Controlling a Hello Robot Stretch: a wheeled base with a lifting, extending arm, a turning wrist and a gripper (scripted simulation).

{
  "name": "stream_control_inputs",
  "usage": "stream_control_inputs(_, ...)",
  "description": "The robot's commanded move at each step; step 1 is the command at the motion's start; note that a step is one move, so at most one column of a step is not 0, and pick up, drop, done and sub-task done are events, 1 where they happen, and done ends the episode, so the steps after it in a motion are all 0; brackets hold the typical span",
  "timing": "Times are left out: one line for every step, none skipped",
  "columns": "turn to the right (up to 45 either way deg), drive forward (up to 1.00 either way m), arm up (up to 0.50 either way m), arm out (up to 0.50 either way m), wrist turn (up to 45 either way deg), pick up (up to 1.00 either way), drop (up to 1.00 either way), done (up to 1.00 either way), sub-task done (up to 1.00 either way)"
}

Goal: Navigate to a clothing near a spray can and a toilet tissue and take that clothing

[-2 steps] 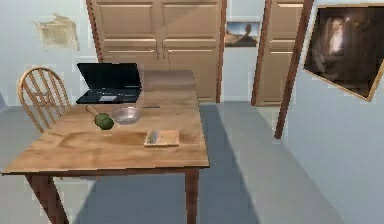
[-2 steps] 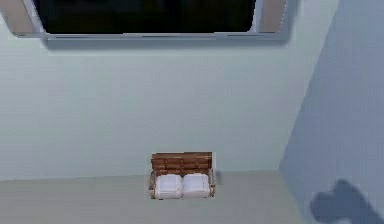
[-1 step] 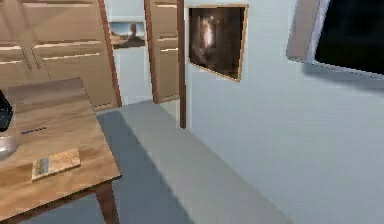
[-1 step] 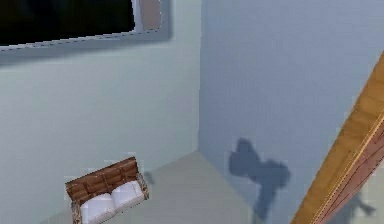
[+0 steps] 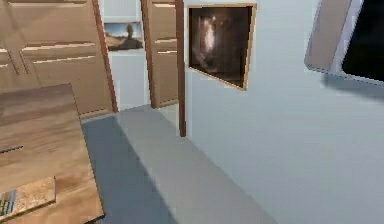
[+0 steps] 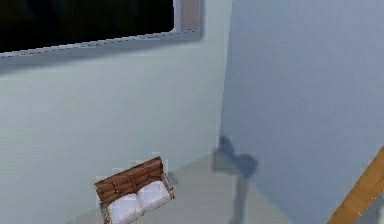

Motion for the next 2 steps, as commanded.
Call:
stream_control_inputs(3.0,0.00,0.00,0.00,0.0,0.00,0.00,0.00,0.00)
stream_control_inputs(0.0,0.55,0.00,0.00,0.0,0.00,0.00,0.00,0.00)
